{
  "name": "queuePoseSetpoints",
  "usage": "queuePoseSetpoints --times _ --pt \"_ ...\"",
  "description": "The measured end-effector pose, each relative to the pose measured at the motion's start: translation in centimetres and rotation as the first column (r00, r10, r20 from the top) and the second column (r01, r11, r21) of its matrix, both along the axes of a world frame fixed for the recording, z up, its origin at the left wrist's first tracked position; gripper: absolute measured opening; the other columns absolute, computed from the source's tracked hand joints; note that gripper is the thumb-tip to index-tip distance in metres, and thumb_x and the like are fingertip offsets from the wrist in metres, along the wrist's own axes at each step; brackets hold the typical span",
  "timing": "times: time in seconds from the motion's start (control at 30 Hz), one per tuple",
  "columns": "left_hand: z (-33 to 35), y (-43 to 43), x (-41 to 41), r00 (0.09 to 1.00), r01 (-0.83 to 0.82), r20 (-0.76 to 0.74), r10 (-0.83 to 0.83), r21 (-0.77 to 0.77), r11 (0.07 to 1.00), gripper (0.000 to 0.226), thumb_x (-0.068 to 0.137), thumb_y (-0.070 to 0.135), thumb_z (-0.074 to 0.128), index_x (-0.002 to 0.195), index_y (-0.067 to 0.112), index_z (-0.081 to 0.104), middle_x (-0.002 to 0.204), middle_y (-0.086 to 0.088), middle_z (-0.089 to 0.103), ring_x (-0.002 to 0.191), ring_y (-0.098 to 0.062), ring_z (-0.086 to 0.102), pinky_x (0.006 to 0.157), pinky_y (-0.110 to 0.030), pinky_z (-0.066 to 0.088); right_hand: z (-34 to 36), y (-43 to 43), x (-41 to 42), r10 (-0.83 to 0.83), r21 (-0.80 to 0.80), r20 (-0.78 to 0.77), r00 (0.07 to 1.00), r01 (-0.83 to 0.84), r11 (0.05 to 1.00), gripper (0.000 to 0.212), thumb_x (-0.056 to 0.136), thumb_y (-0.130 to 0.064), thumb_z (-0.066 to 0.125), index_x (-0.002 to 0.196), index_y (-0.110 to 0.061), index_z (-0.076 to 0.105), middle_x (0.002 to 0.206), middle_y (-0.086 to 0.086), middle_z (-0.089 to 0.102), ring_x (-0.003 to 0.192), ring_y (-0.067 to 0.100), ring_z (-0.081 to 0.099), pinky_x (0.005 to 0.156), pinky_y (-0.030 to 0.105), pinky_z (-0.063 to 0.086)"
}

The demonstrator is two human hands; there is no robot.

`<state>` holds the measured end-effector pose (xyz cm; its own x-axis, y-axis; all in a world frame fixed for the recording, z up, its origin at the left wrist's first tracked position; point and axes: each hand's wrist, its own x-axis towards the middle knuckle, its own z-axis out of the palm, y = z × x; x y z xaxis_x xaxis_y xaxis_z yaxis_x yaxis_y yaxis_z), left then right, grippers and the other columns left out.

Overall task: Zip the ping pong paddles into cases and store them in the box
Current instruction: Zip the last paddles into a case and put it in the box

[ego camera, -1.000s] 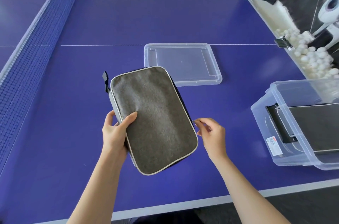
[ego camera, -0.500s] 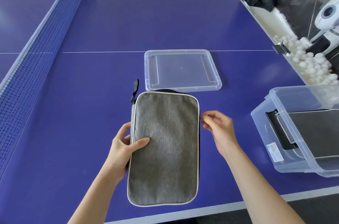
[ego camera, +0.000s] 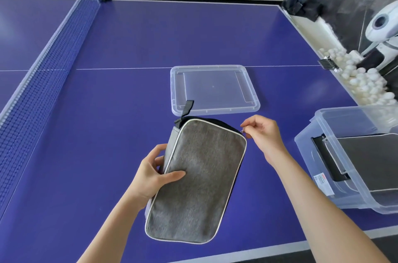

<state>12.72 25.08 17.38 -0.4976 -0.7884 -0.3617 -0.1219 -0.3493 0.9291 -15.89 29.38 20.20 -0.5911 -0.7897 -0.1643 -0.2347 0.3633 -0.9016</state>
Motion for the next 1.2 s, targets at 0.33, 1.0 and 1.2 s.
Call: queuePoseSetpoints --times 0.33,1.0,1.2 --pt "0.1 -0.9 -0.6 0.989 0.084 0.133 -0.067 -0.128 0.988 0.061 0.058 0.019 0.084 0.112 0.029 0.057 0.094 -0.003 0.074 0.083 -0.024 0.071 0.073 -0.039 0.06 2.5 -2.6 2.9 0.057 -0.064 -0.137 0.989 -0.067 0.996 0.024 0.079 0.004 0.054 0.074 -0.016 0.068 0.066 0.0 0.066 0.064 0.016 0.063 0.072 0.036 0.055" --pt "-1.0 -1.2 -2.3 0.963 0.119 0.264 -0.06 -0.212 0.97 0.057 0.067 0.018 0.087 0.112 0.035 0.056 0.092 0.003 0.073 0.08 -0.02 0.071 0.075 -0.045 0.059 2.1 -4.9 7.6 0.215 -0.157 -0.219 0.952 -0.252 0.955 0.012 0.078 -0.004 0.064 0.079 -0.014 0.072 0.07 -0.007 0.069 0.056 0.003 0.05 0.059 0.009 0.04" --pt "-0.5 -1.1 -2.3 0.986 0.014 0.168 0.004 -0.104 0.994 0.054 0.063 0.014 0.087 0.105 0.035 0.06 0.087 0.001 0.074 0.08 -0.026 0.071 0.072 -0.047 0.06 1.1 -4.7 7.3 0.196 -0.171 -0.231 0.953 -0.238 0.956 0.013 0.085 -0.014 0.066 0.095 -0.022 0.07 0.088 -0.011 0.069 0.072 0.003 0.051 0.064 0.011 0.038"
